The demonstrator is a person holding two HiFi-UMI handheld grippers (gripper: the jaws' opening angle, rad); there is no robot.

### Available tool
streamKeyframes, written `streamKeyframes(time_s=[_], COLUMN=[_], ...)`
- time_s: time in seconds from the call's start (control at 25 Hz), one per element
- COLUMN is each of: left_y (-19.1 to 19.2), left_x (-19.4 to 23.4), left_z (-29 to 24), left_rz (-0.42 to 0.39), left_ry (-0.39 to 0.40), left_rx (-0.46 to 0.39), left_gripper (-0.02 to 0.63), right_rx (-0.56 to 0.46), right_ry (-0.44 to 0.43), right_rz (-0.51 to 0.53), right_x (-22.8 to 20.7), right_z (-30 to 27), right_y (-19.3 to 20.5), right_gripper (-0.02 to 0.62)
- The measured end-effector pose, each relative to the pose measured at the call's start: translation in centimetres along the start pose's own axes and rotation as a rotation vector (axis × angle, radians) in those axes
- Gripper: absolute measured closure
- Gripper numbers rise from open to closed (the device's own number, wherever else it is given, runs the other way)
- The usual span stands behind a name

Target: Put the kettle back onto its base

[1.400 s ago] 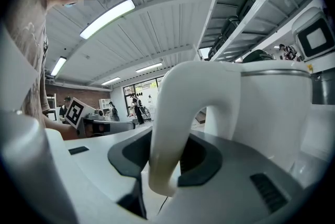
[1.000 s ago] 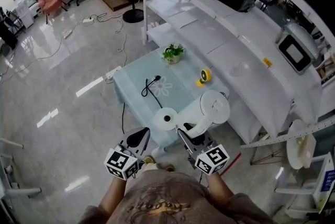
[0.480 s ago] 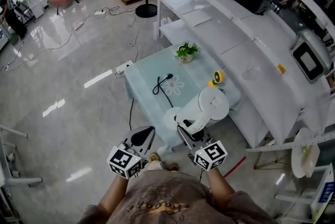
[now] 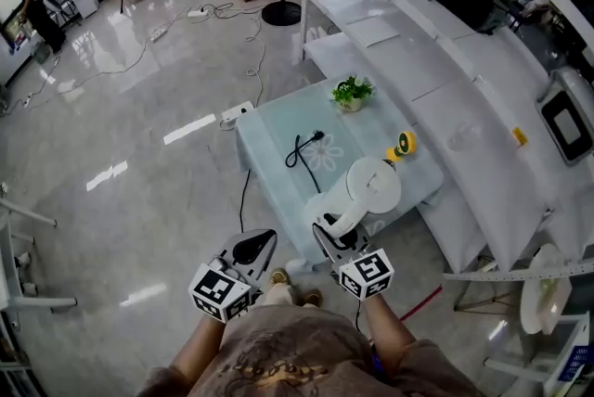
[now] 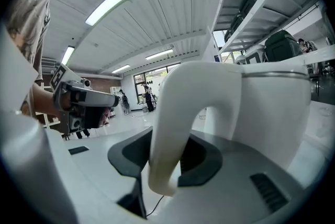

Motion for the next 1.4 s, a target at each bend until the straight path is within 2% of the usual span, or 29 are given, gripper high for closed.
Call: streamKeyframes(time_s=[0.76,1.4], left_y=[1.5,2.0], left_x=[1.2,1.3], left_z=[0.8,1.4], left_rz=[0.036,0.028], left_ry=[-0.057,-0.063], left_rx=[0.048,0.089], left_gripper=[0.584,0.584], right_rx=[0.089,0.070], right_ry=[-0.072,-0.064], right_rz=[0.100,0.126], right_x=[-0.3,0.3], right_z=[-2.9,-3.7], right_y=[7.2,8.3], right_gripper=[0.457,0.456])
Point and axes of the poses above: the fingertips, and each gripper's own axes: z backward along the fingers, x to its left, y out of its underside, the point moved 5 cm from there along z, backward along the fingers, and after that the axes turned 12 degrees about -x, right-handed, at the moved point
